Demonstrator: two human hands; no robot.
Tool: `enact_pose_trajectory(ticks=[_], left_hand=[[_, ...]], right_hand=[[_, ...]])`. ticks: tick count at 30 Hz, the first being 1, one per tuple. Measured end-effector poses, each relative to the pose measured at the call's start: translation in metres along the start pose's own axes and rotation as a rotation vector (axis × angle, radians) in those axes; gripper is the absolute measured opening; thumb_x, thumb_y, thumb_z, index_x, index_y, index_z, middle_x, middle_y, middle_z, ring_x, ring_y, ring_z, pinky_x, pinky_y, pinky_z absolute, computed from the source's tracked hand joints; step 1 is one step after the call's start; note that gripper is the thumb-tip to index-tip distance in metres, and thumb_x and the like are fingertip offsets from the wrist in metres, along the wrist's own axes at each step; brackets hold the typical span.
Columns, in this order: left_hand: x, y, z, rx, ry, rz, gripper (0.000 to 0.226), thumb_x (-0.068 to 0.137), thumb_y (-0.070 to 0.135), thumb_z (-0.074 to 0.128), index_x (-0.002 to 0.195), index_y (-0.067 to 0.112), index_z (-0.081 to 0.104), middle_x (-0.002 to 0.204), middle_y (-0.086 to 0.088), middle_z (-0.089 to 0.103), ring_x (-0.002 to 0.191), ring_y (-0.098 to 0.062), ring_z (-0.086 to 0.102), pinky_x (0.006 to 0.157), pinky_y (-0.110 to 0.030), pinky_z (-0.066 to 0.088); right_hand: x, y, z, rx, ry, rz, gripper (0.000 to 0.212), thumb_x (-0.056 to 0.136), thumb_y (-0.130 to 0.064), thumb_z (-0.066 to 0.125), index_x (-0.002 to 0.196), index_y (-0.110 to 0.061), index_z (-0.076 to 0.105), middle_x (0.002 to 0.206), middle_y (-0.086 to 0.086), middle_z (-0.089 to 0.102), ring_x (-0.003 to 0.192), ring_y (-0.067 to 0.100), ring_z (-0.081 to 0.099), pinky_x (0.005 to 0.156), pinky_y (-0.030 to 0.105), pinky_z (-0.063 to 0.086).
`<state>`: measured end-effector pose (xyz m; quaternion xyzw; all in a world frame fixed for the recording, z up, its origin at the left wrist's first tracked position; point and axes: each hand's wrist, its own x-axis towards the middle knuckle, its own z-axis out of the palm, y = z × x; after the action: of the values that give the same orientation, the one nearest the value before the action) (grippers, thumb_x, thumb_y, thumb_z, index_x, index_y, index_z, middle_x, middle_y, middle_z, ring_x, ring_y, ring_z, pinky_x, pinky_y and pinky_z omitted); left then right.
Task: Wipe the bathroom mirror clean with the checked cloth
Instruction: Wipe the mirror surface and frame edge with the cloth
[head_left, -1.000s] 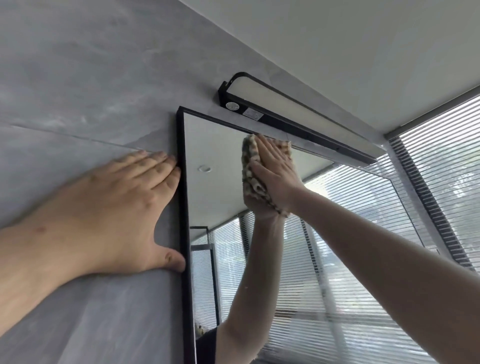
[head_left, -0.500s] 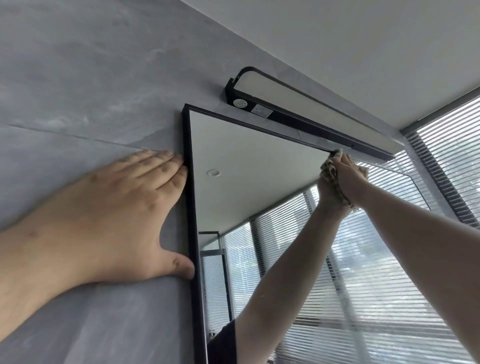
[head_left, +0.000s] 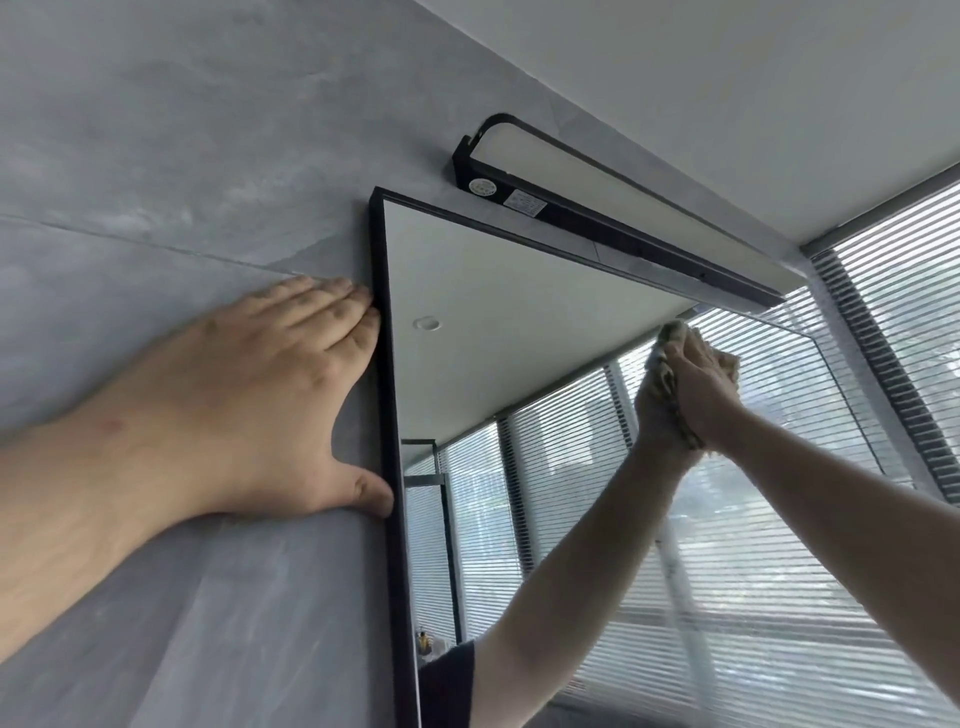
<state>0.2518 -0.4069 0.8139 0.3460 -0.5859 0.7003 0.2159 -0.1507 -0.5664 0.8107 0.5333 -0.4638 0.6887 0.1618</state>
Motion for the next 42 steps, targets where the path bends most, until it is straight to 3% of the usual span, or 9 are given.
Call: enact_pose_trajectory(ticks=[2, 5, 9, 15, 18, 22, 30, 38, 42], left_hand=[[-0.001, 0.001, -0.002, 0.002, 0.0, 0.002, 0.132, 0.07, 0.098, 0.013, 0.132, -0.011, 0.056, 0.138, -0.028, 0.054, 0.129, -0.039, 0.054, 0.11, -0.043, 0.024], [-0.002, 0.0, -0.005, 0.0, -0.031, 0.01, 0.134, 0.068, 0.099, 0.011, 0.135, -0.009, 0.053, 0.142, -0.026, 0.052, 0.133, -0.038, 0.051, 0.114, -0.041, 0.022], [-0.001, 0.0, -0.006, -0.006, -0.068, 0.023, 0.14, 0.063, 0.101, 0.005, 0.141, -0.007, 0.047, 0.148, -0.025, 0.045, 0.14, -0.035, 0.043, 0.119, -0.042, 0.023], [-0.001, 0.002, -0.015, -0.036, -0.143, -0.005, 0.151, 0.05, 0.103, -0.008, 0.153, 0.0, 0.03, 0.161, -0.019, 0.027, 0.15, -0.029, 0.024, 0.124, -0.04, 0.011], [-0.001, 0.002, -0.015, -0.037, -0.137, -0.013, 0.147, 0.051, 0.102, 0.005, 0.152, -0.001, 0.032, 0.16, -0.019, 0.028, 0.15, -0.029, 0.025, 0.124, -0.04, 0.012], [0.0, 0.001, -0.014, -0.044, -0.137, -0.002, 0.145, 0.052, 0.101, 0.012, 0.149, -0.004, 0.037, 0.157, -0.021, 0.034, 0.148, -0.032, 0.03, 0.124, -0.042, 0.017], [0.0, 0.001, -0.015, -0.052, -0.154, -0.004, 0.145, 0.052, 0.103, 0.015, 0.144, -0.007, 0.042, 0.152, -0.025, 0.04, 0.144, -0.036, 0.035, 0.122, -0.046, 0.023], [-0.009, 0.007, -0.018, -0.112, -0.139, -0.057, 0.132, 0.057, 0.096, 0.023, 0.145, 0.001, 0.045, 0.154, -0.018, 0.04, 0.146, -0.031, 0.034, 0.123, -0.043, 0.018], [-0.013, 0.011, -0.02, -0.161, -0.128, -0.069, 0.122, 0.062, 0.092, 0.035, 0.144, 0.002, 0.047, 0.153, -0.018, 0.042, 0.145, -0.032, 0.034, 0.122, -0.045, 0.017]], right_hand=[[0.001, -0.032, 0.004, 0.012, 0.033, -0.046, 0.064, 0.1, -0.055, 0.029, 0.157, -0.027, 0.026, 0.165, -0.006, 0.017, 0.152, 0.014, 0.012, 0.124, 0.043, 0.007], [-0.023, -0.09, 0.009, -0.08, -0.091, -0.246, 0.063, 0.102, -0.053, 0.024, 0.159, -0.03, 0.009, 0.166, -0.011, 0.003, 0.15, 0.005, -0.001, 0.124, 0.036, -0.001], [-0.073, -0.1, 0.008, -0.097, -0.176, -0.432, 0.069, 0.094, -0.059, 0.017, 0.157, -0.034, 0.003, 0.163, -0.017, -0.004, 0.148, -0.002, -0.009, 0.117, 0.023, -0.009], [-0.184, -0.078, 0.006, -0.156, -0.229, -0.766, 0.066, 0.098, -0.041, 0.024, 0.158, -0.014, 0.012, 0.166, 0.004, 0.006, 0.154, 0.018, 0.002, 0.125, 0.043, 0.007], [-0.244, -0.063, 0.001, -0.241, -0.328, -0.972, 0.07, 0.098, -0.042, 0.028, 0.158, -0.011, 0.011, 0.167, 0.008, 0.008, 0.154, 0.027, 0.008, 0.124, 0.049, 0.009], [-0.295, -0.033, 0.003, -0.252, -0.331, -1.183, 0.066, 0.102, -0.049, 0.028, 0.159, -0.016, 0.017, 0.165, 0.006, 0.019, 0.15, 0.028, 0.024, 0.119, 0.052, 0.028], [-0.254, -0.076, 0.004, -0.212, -0.355, -1.053, 0.066, 0.1, -0.045, 0.026, 0.156, -0.011, 0.021, 0.164, 0.011, 0.021, 0.153, 0.028, 0.015, 0.121, 0.053, 0.019], [-0.12, -0.192, 0.028, -0.099, -0.179, -0.552, 0.061, 0.104, -0.047, 0.023, 0.159, -0.024, 0.009, 0.167, -0.003, 0.004, 0.153, 0.012, -0.002, 0.118, 0.024, -0.01], [-0.144, -0.182, 0.027, -0.123, -0.167, -0.612, 0.063, 0.103, -0.046, 0.025, 0.159, -0.022, 0.011, 0.167, -0.002, 0.005, 0.153, 0.012, -0.002, 0.118, 0.02, -0.011]])
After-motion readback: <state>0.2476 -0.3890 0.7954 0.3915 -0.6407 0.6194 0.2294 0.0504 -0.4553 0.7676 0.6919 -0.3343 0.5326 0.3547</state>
